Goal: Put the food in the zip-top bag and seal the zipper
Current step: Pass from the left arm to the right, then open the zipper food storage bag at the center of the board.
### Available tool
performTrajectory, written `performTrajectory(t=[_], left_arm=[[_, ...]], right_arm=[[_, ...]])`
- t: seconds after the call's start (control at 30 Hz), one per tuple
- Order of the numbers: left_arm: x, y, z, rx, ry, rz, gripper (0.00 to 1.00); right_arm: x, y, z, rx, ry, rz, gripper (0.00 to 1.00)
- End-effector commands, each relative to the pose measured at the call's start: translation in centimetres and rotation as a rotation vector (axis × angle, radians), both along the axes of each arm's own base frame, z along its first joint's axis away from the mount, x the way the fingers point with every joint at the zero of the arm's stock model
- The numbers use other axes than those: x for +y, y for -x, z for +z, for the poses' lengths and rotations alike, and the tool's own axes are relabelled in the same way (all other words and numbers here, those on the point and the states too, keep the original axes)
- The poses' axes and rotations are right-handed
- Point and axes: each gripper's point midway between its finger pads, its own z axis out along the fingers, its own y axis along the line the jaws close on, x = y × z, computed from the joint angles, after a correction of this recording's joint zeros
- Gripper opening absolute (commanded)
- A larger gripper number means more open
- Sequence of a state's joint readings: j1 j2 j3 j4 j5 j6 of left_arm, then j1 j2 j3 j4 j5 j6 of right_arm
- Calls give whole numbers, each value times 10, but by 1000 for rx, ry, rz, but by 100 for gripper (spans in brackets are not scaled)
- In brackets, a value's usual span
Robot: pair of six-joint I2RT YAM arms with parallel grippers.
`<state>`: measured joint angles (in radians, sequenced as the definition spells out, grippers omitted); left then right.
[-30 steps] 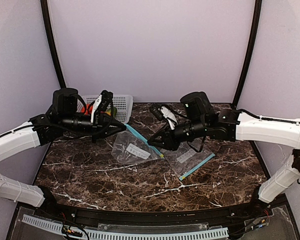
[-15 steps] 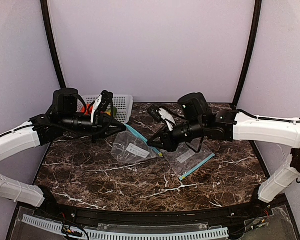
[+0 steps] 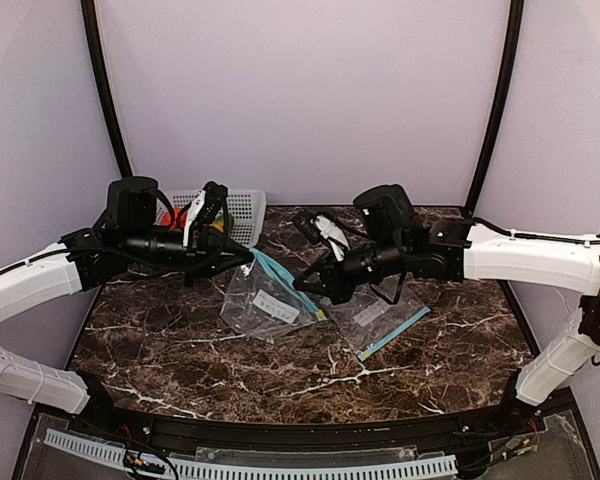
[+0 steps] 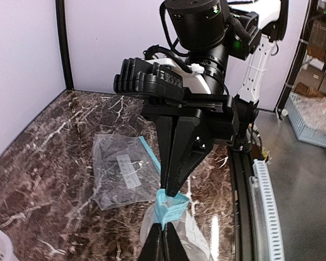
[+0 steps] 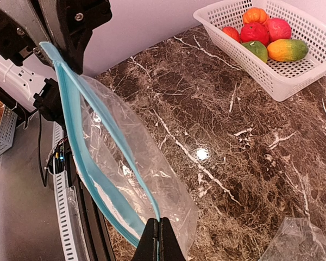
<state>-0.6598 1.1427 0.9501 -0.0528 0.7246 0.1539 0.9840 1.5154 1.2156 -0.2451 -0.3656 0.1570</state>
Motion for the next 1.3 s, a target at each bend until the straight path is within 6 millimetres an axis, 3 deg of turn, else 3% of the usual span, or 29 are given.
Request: performTrajectory(t=[0.0,0.07,0.13,0.27,0.4,0.53,0.63,0.67,0.7,0.73,0.77,0.87,0.97,1.27], left_arm=[[2,-7,10,-33,-1,53,16],[6,-14,12,-53,-7,103,47],[12,-22,15,-77,-6,166,62],[26,-38,29,-109,15,310,72],[29,-45,45,-17,84,380,73],[18,-52,44,164,179,410,72],[6,-60,26,326,271,445,71],[-2,-60,10,371,265,445,70],[-9,-59,13,410,317,440,69],[-14,-63,-3,447,309,455,69],[-22,-61,-1,475,345,441,68],[-40,-64,-26,551,338,454,66],[-56,-62,-35,613,358,433,61],[-73,-70,-68,701,346,462,53]], right_arm=[[-2,-12,9,-21,-1,-74,0],[-8,-22,3,-14,28,-127,0],[-16,-32,-4,0,58,-184,0],[-43,-61,-19,24,149,-353,0],[-73,-83,-29,-11,249,-518,0],[-77,-83,-29,-21,260,-527,0],[-69,-79,-31,-7,232,-510,0],[-65,-77,-32,3,221,-505,0],[-61,-74,-33,12,209,-496,0],[-58,-73,-33,21,199,-490,0],[-55,-71,-35,25,193,-487,0],[-48,-69,-37,38,179,-479,0],[-43,-66,-38,37,175,-470,0],[-32,-60,-38,21,159,-423,0]])
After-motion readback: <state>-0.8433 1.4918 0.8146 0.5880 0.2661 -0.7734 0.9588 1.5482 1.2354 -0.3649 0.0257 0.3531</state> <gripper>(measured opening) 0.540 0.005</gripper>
